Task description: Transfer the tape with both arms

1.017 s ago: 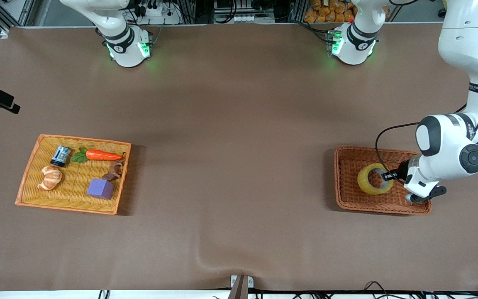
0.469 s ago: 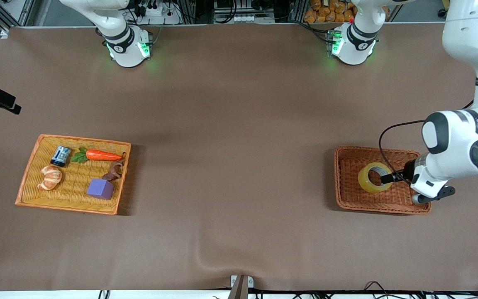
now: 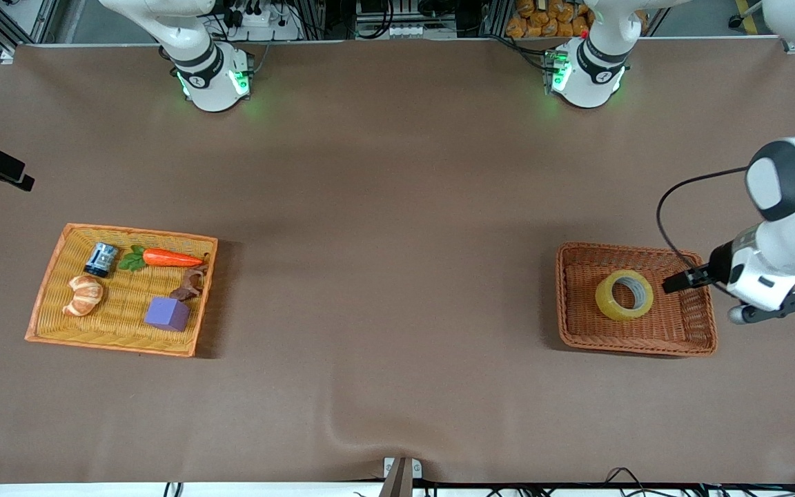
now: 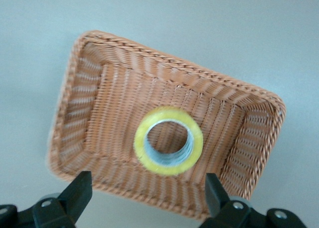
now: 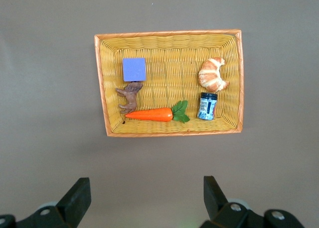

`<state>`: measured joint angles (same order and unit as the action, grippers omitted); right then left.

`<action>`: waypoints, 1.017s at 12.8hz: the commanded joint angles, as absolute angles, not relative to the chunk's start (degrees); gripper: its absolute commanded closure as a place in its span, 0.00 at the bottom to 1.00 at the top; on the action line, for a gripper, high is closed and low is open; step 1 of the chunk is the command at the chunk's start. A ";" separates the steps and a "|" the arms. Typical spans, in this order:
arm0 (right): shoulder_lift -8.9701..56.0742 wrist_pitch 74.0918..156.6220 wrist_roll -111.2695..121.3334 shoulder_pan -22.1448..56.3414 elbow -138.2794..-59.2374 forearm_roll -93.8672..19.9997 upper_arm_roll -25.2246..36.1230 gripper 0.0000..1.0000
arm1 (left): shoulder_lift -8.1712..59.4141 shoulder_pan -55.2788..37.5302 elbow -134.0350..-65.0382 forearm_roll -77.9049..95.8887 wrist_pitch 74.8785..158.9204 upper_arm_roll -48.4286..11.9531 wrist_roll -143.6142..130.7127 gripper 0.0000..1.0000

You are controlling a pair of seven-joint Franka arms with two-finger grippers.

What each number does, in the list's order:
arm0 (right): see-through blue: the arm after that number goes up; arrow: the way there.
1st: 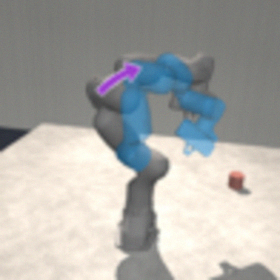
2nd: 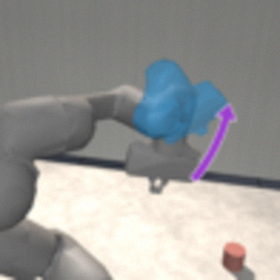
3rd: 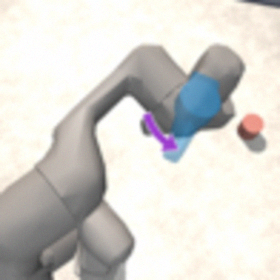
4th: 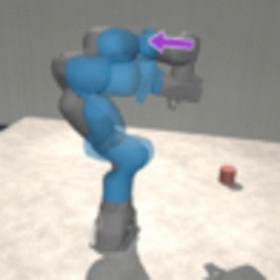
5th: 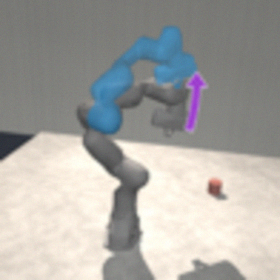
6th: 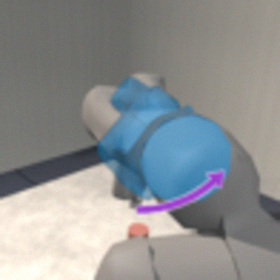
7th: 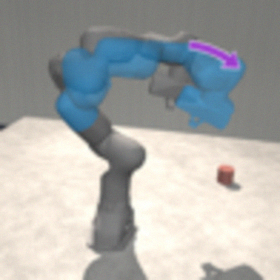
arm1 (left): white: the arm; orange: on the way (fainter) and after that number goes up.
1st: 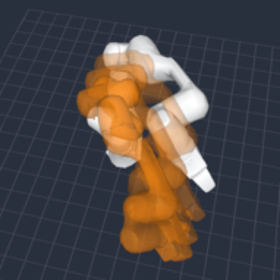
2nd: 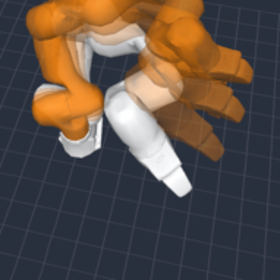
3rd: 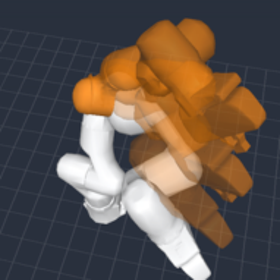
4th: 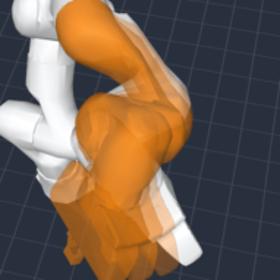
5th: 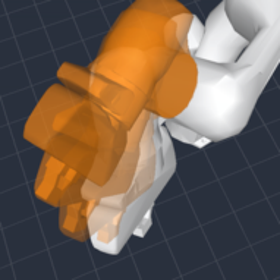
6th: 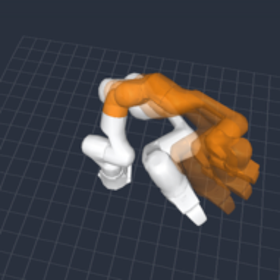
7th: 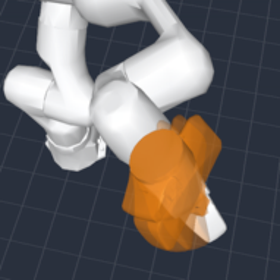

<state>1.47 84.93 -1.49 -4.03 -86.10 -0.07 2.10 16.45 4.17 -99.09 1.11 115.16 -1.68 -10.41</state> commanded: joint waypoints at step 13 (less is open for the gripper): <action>1.93 84.20 -1.76 -4.13 -85.08 0.88 1.58 0.00 | 2.83 4.48 -86.48 -1.41 87.37 -3.51 -3.35 0.00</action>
<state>1.50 84.89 -1.48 -4.00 -86.10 -0.06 1.95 4.98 4.13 -87.10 -1.32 90.10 -2.99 -5.50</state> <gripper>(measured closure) 0.000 0.000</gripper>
